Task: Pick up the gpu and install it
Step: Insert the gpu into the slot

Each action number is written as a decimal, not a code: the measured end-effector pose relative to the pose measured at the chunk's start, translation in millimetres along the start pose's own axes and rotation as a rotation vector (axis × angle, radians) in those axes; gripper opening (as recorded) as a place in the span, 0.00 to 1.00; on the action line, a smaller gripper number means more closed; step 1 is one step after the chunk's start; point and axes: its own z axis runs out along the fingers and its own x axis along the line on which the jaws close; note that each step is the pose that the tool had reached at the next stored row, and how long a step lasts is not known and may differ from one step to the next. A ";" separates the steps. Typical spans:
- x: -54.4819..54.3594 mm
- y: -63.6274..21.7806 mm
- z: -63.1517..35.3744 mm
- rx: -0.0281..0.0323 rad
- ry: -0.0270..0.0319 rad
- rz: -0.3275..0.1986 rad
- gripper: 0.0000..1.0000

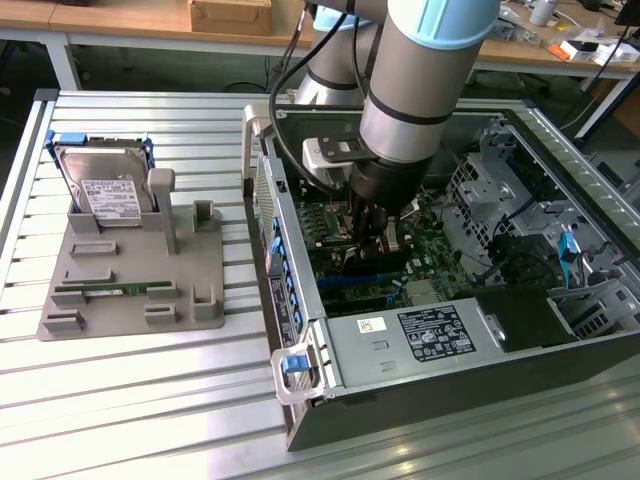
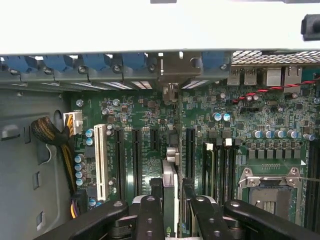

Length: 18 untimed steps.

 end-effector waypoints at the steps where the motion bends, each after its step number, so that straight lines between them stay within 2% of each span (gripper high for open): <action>1: 0.0 0.0 1.1 0.0000 -0.0032 0.000 0.26; 5: -0.1 0.1 2.5 -0.0001 -0.0093 0.003 0.26; 18: -0.1 1.6 6.8 -0.0003 -0.0092 0.003 0.26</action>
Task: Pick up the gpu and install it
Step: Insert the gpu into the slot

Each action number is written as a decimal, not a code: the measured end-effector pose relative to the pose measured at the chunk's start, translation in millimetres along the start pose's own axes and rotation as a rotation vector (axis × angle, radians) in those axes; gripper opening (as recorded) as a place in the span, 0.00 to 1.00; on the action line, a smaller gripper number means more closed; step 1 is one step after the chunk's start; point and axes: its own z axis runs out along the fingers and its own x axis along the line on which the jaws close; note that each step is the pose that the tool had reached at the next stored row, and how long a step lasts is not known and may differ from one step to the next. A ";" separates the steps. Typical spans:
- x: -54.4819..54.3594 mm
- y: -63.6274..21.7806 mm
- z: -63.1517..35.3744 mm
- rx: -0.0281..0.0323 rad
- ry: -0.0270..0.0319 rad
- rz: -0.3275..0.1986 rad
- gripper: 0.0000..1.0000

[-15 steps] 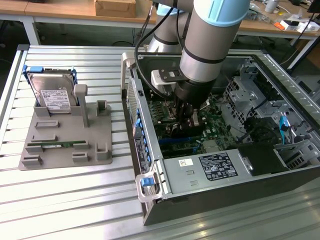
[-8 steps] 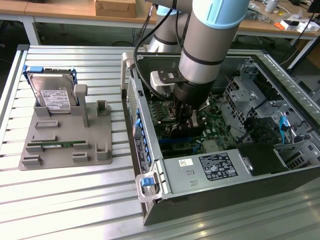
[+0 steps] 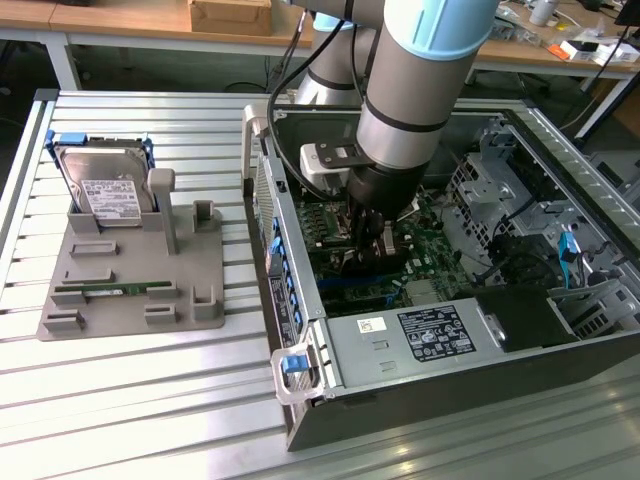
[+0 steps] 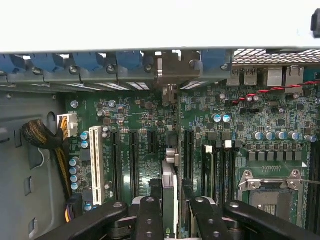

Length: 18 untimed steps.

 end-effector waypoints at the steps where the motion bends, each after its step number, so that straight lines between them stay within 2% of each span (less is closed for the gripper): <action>1: 0.0 0.0 0.1 0.0002 0.0021 0.000 0.26; 18: 0.0 0.2 5.2 0.0001 0.0026 0.000 0.26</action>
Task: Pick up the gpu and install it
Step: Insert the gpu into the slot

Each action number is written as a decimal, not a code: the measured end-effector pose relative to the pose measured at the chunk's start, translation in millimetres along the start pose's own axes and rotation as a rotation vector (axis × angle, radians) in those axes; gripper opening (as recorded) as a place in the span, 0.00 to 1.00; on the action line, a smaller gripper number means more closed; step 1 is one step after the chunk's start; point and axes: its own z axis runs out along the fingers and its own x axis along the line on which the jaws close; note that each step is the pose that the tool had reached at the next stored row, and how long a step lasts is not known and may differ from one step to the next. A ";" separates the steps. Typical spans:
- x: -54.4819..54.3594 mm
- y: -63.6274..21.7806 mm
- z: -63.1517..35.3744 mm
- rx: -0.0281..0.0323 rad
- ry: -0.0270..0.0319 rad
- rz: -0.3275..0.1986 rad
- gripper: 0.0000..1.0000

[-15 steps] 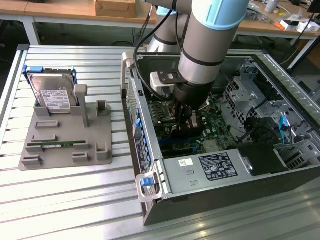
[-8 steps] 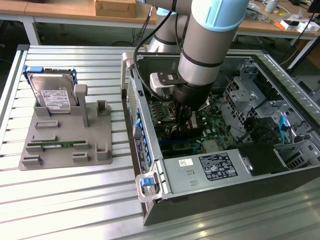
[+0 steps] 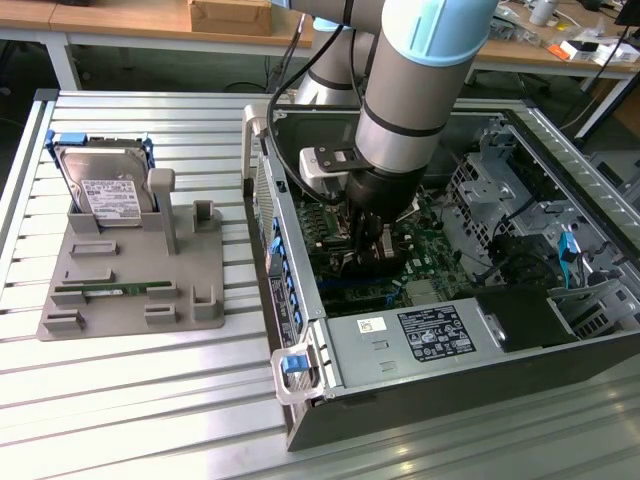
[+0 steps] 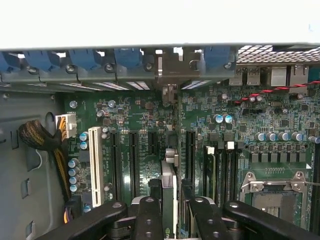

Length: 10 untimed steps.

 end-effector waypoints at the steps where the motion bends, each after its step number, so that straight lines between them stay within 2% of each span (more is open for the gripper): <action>1: 0.0 0.0 0.0 0.0000 -0.0001 0.000 0.26; 3: 0.0 0.0 0.1 0.0001 -0.0003 0.000 0.26; 4: -0.1 0.0 0.4 0.0003 -0.0007 0.000 0.33; 5: -0.1 0.0 0.3 0.0002 -0.0005 0.000 0.33; 6: 0.0 0.0 0.2 0.0001 -0.0003 0.000 0.40; 10: 0.0 0.0 0.1 0.0000 -0.0002 0.000 0.40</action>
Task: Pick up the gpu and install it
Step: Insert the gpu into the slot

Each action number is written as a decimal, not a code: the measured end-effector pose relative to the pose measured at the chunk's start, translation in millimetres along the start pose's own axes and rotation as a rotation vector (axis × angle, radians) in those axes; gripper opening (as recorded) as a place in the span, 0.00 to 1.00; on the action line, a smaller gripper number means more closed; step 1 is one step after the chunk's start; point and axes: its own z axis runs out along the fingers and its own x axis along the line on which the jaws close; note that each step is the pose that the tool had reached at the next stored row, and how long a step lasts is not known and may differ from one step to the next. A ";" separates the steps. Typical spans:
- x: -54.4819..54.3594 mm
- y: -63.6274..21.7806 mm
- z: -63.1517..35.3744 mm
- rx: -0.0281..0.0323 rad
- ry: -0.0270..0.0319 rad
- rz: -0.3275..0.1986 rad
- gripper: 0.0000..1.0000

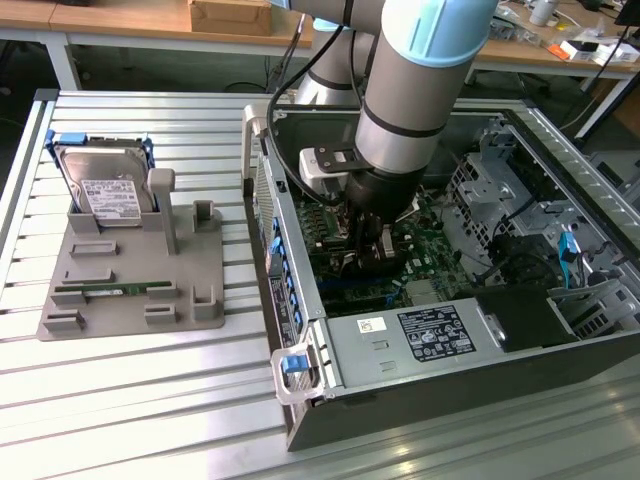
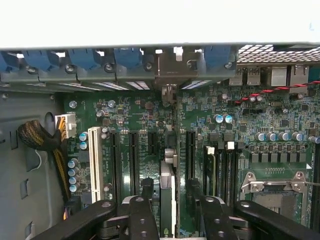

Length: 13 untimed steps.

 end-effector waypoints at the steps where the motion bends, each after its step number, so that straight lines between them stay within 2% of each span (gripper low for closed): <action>1: 0.0 0.0 -0.8 -0.0002 0.0004 0.000 0.40; 2: 0.1 -0.1 -3.9 0.0000 0.0000 0.000 0.40; 7: -3.6 -1.8 -45.6 0.0003 0.0001 0.000 0.40; 8: -5.1 -2.0 -49.6 0.0003 0.0002 0.000 0.38; 9: -6.9 -2.1 -51.6 0.0004 -0.0001 0.000 0.32; 10: -7.6 -2.1 -52.1 0.0003 0.0000 -0.001 0.13; 11: -7.9 -2.7 -52.1 0.0002 0.0001 0.000 0.11; 13: -7.5 -16.4 -51.4 -0.0081 0.0001 -0.001 0.11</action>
